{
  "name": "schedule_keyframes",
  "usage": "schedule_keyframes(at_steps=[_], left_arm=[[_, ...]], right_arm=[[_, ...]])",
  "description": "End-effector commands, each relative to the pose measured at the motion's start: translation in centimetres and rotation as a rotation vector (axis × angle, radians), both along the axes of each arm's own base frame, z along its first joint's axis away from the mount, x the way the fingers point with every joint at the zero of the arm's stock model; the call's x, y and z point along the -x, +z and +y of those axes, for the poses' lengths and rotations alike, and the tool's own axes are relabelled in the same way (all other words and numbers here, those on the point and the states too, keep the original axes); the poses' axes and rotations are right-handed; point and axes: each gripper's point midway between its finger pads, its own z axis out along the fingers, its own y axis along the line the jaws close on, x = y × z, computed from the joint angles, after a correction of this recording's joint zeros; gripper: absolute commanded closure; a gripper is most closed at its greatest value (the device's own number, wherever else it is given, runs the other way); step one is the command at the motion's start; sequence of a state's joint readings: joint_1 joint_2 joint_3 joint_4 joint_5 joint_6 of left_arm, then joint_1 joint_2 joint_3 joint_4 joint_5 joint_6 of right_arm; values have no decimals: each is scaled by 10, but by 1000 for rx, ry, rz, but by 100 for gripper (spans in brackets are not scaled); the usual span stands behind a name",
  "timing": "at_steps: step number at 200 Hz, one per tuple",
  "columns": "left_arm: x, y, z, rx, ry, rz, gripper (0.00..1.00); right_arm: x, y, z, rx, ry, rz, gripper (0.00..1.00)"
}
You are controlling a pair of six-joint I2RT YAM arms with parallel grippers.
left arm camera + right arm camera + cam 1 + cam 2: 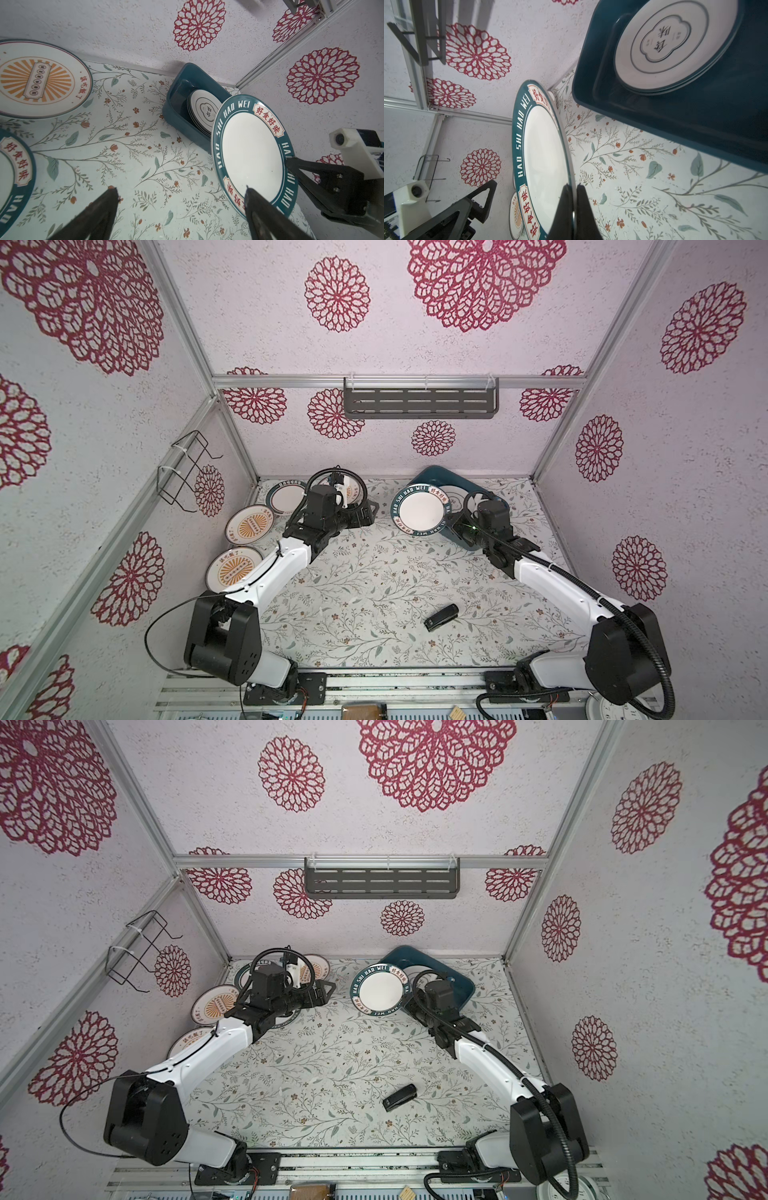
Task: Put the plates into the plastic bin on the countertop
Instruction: 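Lift the plate on edge and carry it into the teal bin, then lower the plate against the stack in the bin and open the right gripper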
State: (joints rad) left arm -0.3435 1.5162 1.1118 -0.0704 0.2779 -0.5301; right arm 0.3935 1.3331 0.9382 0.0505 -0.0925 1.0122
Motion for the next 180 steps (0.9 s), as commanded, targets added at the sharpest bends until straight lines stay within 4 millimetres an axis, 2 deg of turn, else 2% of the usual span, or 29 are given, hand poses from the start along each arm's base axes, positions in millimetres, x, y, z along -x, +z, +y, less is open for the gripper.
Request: schedule_keyframes(at_steps=[1,45,67,129,158,160,162,180], left_arm=[[-12,12,-25,41,-59,-32,3],[-29,6,-70,48,-138,-30,3],[-37,1,-86,65,-162,-19,3],[-52,-19,-115,144,-178,27,3],[-54,-21,-129,163,-200,34,3],[-56,-36,-131,155,-199,59,3],[-57,-41,-132,153,-201,68,3],[-60,-56,-139,150,-210,99,3]], right_arm=[[-8,29,-20,-8,-42,-88,100],[-25,29,-44,7,-78,-82,100],[-34,25,-53,13,-92,-74,100],[-67,18,-80,14,-133,-77,100],[-85,-4,-91,21,-162,-42,100],[-86,-6,-91,23,-164,-39,100],[-87,-8,-92,26,-168,-37,100],[-97,-25,-99,41,-192,-17,100]])
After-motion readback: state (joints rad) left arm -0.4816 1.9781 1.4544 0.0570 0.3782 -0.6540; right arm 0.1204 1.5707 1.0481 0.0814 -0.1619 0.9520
